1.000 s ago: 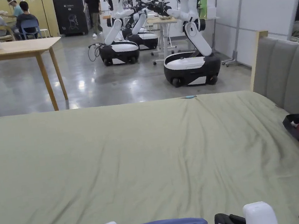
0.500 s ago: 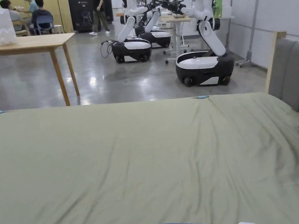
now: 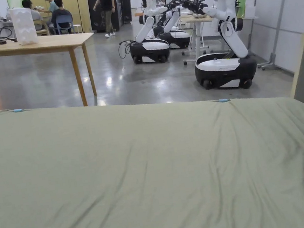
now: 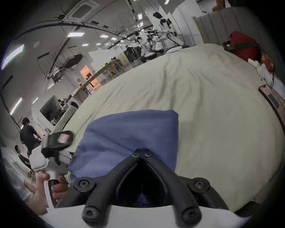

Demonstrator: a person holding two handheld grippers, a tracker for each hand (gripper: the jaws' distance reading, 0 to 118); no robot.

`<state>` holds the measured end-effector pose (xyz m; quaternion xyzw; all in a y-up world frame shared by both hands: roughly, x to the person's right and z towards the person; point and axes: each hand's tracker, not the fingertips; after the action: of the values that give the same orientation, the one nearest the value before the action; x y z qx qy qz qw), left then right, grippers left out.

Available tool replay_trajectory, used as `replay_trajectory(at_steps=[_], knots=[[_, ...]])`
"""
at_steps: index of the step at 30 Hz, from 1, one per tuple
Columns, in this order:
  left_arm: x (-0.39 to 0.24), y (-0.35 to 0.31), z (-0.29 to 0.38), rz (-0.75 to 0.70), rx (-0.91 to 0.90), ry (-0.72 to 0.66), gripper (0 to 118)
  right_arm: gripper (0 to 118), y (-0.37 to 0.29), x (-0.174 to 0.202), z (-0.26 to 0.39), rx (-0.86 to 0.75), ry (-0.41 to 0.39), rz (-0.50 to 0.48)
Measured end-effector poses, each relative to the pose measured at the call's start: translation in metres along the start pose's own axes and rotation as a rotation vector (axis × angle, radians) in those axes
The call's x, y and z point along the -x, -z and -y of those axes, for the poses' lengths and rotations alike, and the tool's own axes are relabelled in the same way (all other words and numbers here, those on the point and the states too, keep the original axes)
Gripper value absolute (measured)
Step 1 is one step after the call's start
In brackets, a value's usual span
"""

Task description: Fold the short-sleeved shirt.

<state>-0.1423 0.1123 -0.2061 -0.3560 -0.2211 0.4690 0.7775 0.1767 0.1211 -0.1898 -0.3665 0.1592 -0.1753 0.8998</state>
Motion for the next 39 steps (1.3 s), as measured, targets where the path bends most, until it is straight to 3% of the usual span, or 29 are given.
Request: replay_trajectory(at_steps=[2, 3, 7, 9, 15, 22, 25, 30, 32, 33, 34, 37, 39], knots=[[-0.014, 0.016, 0.012, -0.101, 0.061, -0.021, 36, 0, -0.005, 0.003, 0.001, -0.012, -0.011, 0.006], [-0.014, 0.017, 0.017, -0.096, 0.042, -0.012, 22, 0, -0.006, 0.004, 0.000, -0.020, -0.021, 0.012], [0.001, -0.020, -0.016, -0.073, 0.011, -0.008, 20, 0, -0.016, 0.008, -0.002, -0.054, -0.044, -0.008], [0.015, -0.054, -0.036, -0.151, -0.018, 0.099, 20, 0, -0.020, 0.016, -0.004, -0.076, -0.081, 0.001], [0.053, -0.182, -0.125, -0.383, -0.136, 0.243, 20, 0, -0.025, 0.048, -0.012, -0.091, -0.136, -0.012], [0.095, -0.322, -0.225, -0.605, -0.231, 0.278, 20, 0, -0.017, 0.078, -0.014, -0.084, -0.187, -0.027], [0.122, -0.347, -0.244, -0.655, -0.205, 0.193, 20, 0, -0.014, 0.088, -0.013, -0.076, -0.215, -0.024], [0.135, -0.348, -0.231, -0.666, -0.253, 0.181, 25, 0, -0.015, 0.096, -0.017, -0.079, -0.229, -0.034], [0.126, -0.356, -0.229, -0.734, -0.279, 0.210, 99, 0, -0.015, 0.097, -0.020, -0.077, -0.230, -0.032], [0.119, -0.367, -0.228, -0.732, -0.305, 0.227, 118, 0, -0.017, 0.097, -0.022, -0.076, -0.240, -0.029], [0.104, -0.380, -0.227, -0.718, -0.385, 0.268, 115, 0, -0.018, 0.095, -0.024, -0.081, -0.259, -0.022], [0.054, -0.388, -0.216, -0.971, -0.471, 0.448, 114, 0, -0.031, 0.092, -0.035, -0.115, -0.307, -0.006], [0.014, -0.373, -0.197, -0.931, -0.490, 0.576, 110, 0, -0.038, 0.086, -0.046, -0.146, -0.329, 0.008]])
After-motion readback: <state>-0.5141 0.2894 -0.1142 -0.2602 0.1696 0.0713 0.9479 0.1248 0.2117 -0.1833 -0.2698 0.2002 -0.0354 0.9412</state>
